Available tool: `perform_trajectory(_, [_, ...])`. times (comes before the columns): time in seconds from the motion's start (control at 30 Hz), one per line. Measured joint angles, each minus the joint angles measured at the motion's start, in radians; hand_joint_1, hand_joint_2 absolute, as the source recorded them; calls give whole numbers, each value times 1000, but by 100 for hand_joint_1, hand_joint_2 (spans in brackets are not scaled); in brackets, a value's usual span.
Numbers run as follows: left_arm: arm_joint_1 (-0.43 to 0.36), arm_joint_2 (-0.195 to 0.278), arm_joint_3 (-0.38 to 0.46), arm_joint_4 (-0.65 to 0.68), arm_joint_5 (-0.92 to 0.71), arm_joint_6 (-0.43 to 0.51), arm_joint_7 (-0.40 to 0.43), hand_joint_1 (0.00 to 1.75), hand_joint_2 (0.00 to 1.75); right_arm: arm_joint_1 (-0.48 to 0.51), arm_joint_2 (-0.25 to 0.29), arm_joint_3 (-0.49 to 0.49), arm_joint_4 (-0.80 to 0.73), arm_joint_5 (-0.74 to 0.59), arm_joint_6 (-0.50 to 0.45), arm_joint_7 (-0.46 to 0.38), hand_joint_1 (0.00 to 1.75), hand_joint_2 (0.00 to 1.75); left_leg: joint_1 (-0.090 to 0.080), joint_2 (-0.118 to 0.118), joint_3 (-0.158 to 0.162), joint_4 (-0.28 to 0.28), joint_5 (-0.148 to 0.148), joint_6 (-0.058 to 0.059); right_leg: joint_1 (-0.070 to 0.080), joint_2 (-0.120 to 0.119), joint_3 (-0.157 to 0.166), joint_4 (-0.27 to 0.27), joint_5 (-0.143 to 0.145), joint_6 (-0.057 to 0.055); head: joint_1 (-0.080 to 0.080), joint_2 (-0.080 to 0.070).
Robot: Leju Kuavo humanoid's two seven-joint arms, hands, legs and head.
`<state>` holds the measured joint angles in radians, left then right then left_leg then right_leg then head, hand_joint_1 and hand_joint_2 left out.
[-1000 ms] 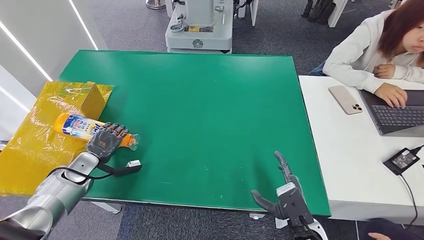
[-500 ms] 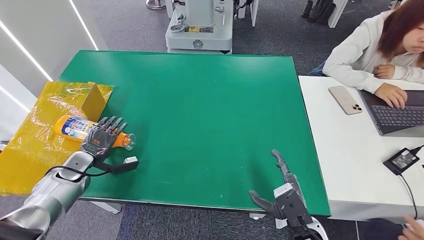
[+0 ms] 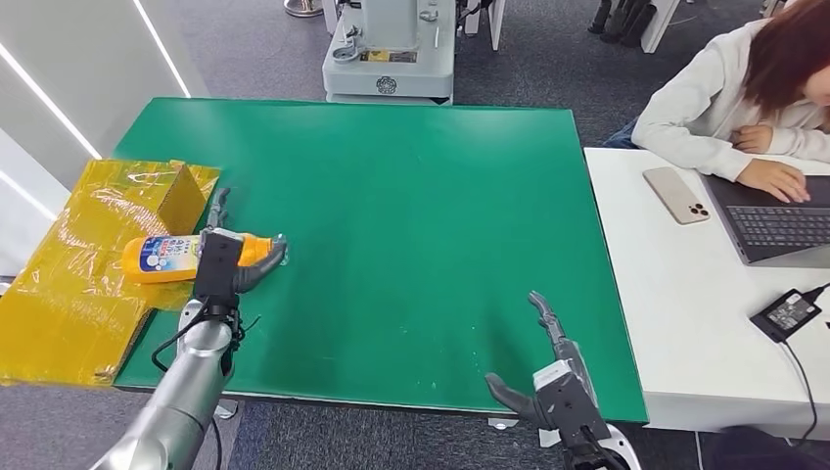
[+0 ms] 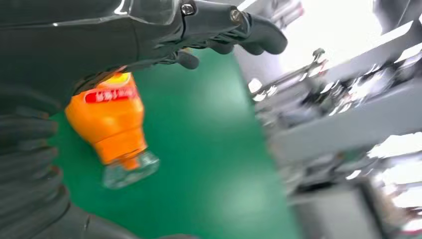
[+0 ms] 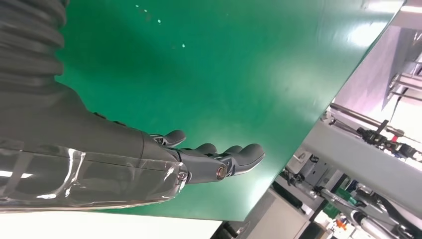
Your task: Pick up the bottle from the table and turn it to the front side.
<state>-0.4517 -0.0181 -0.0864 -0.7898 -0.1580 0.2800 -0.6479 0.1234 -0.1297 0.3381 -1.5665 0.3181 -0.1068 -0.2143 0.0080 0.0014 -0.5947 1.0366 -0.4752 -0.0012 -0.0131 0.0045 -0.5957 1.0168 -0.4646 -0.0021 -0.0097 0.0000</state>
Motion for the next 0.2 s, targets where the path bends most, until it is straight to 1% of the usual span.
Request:
perform_trajectory(0.07, [61, -21, -4, -158, 60, 53, -4, 0, 175, -12, 0, 5, 17, -13, 0, -16, 0, 175, 0, 0, 0, 0, 0, 0, 0, 0, 0, 0, 0, 0, 0, 0])
perform_trajectory(0.13, [116, -32, -21, -307, 81, 100, -9, 0, 175, -26, 2, 8, 32, -27, 0, -32, 0, 175, 0, 0, 0, 0, 0, 0, 0, 0, 0, 0, 0, 0, 0, 0])
perform_trajectory(0.17, [142, -35, -36, -373, 79, 117, -9, 0, 175, -32, 3, 9, 38, -33, 0, -38, 0, 175, 1, -1, 0, 0, 0, 0, 0, -1, 0, 0, 0, 0, 0, 0])
perform_trajectory(0.2, [155, -37, -43, -406, 79, 124, -9, 0, 175, -36, 4, 9, 41, -35, 0, -41, 0, 175, 1, -1, 0, 0, 0, 0, 0, -1, 0, 0, 0, 0, 0, 0])
